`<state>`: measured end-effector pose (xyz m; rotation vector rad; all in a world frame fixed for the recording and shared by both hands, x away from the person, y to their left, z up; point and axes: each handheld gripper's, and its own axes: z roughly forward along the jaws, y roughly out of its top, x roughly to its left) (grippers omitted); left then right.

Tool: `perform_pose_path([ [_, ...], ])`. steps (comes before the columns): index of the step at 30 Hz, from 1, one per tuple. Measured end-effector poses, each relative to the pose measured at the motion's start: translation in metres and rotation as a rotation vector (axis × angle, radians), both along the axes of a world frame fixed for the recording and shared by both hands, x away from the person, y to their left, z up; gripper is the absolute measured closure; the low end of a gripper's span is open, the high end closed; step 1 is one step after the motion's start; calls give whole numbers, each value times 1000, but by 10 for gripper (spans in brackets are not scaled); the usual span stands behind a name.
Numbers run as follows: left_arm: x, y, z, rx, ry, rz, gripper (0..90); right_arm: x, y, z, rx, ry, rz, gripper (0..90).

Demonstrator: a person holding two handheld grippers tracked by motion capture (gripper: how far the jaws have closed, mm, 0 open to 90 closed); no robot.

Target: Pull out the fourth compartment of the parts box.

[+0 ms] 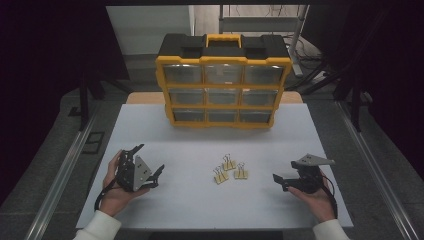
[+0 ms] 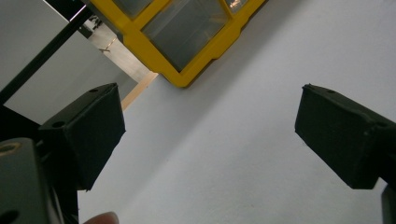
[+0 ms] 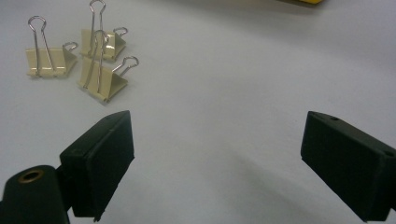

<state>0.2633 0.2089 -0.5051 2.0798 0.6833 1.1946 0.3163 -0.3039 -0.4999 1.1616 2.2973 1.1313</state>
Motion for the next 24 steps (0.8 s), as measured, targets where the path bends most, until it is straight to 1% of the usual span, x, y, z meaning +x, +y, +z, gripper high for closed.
perform_pose_path([
  [12, -1, -3, -1, 58, -24, -16, 82, 0, 0, 0, 0, 1, 1, 100],
  [24, 0, -7, -4, 95, -30, -30, 79, 0, 1, -1, -5, 4, 6, 100],
])
